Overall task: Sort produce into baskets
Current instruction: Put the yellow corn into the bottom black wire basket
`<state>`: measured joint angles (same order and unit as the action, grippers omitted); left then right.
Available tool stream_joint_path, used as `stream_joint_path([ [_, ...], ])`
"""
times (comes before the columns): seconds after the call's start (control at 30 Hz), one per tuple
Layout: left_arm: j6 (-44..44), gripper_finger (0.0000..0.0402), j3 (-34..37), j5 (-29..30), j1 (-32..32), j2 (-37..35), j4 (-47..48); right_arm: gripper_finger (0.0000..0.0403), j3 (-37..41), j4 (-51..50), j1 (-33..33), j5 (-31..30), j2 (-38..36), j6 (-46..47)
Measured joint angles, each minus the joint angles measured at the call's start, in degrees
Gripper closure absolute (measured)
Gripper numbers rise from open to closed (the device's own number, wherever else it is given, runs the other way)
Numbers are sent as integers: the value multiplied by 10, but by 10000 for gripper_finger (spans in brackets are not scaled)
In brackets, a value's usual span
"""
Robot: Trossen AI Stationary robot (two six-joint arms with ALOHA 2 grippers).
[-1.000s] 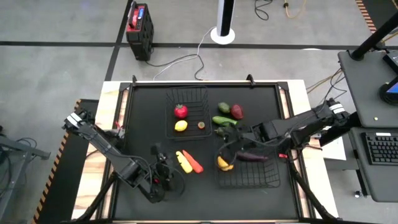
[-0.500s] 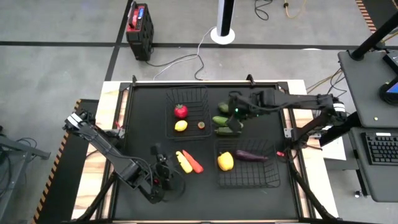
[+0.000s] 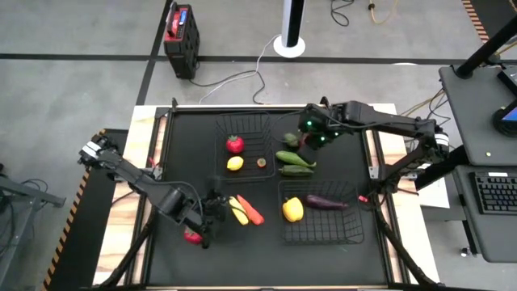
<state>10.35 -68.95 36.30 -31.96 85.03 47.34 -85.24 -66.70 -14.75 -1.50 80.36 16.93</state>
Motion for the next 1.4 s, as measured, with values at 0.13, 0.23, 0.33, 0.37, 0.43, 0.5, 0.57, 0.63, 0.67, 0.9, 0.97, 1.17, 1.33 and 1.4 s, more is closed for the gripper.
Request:
stream_joint_path([
  [0.13, -13, 328, 1, -18, 5, 9, -27, 390, -11, 0, 17, 0, -1, 0],
  [0.23, -20, 325, 1, -27, 5, 28, -34, 390, -16, 0, 38, 0, -5, 10],
  [0.33, -22, 311, 1, -54, 4, 47, -43, 390, -17, 0, 59, -1, -9, 25],
  [0.37, -22, 304, 1, -64, 5, 54, -44, 390, -18, 0, 66, -1, -11, 30],
  [0.43, -24, 286, 1, -71, 5, 65, -50, 390, -22, -1, 78, -1, -18, 42],
  [0.5, -26, 266, 1, -73, 3, 75, -50, 390, -28, -1, 92, -1, -25, 59],
  [0.57, -28, 246, 1, -73, 1, 86, -50, 390, -30, -3, 109, -2, -31, 73],
  [0.63, -29, 228, 1, -71, 0, 98, -50, 390, -30, -6, 132, -1, -35, 89],
  [0.67, -29, 221, 1, -71, 0, 104, -51, 390, -30, -7, 146, 0, -37, 94],
  [0.9, -33, 197, 1, -71, -1, 147, -55, 390, -28, -4, 290, -7, -33, 143],
  [0.97, -43, 196, 1, -73, -1, 157, -66, 390, -28, -3, 335, -35, -27, 168],
  [1.17, -83, 196, 1, -88, -1, 190, -84, 390, -24, -3, 447, -172, -22, 240],
  [1.33, -99, 196, 2, -85, -1, 209, -89, 390, -24, -3, 483, -210, -22, 286],
  [1.4, -99, 196, 2, -84, 0, 215, -88, 390, -23, -3, 486, -210, -22, 296],
])
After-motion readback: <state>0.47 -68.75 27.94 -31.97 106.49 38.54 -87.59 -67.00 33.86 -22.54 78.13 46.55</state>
